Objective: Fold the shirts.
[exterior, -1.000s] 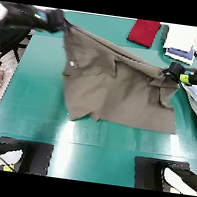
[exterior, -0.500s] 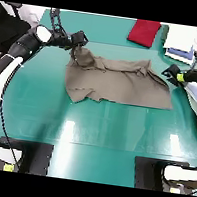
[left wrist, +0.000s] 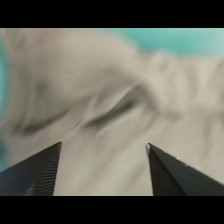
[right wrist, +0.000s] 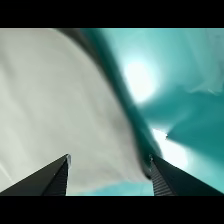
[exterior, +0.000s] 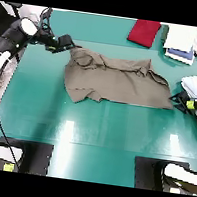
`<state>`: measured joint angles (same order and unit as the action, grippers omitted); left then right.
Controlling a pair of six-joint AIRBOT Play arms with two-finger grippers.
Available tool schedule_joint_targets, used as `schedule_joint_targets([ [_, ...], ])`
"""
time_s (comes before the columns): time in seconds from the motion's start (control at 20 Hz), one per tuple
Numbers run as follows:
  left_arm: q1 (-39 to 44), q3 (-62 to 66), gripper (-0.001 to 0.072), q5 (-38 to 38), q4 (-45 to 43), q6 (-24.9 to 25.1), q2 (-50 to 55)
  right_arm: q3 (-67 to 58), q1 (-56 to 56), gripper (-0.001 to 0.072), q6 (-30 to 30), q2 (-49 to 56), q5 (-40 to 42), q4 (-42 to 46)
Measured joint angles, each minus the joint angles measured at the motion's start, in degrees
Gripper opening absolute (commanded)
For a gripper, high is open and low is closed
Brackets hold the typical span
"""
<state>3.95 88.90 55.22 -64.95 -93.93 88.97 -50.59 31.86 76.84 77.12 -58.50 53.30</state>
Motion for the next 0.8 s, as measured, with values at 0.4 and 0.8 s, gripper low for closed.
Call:
schedule_joint_targets([
  [0.4, -2.8, -9.0, 0.059, 15.5, 1.2, 2.1, -0.6, 2.8, 3.8, 0.0568, -6.8, 4.1, -3.9, -4.9],
  [0.8, -4.6, -28.5, 0.0591, 14.0, 7.2, 4.6, -12.4, 3.2, -3.2, 0.0052, -10.4, 10.1, -4.7, -11.2],
])
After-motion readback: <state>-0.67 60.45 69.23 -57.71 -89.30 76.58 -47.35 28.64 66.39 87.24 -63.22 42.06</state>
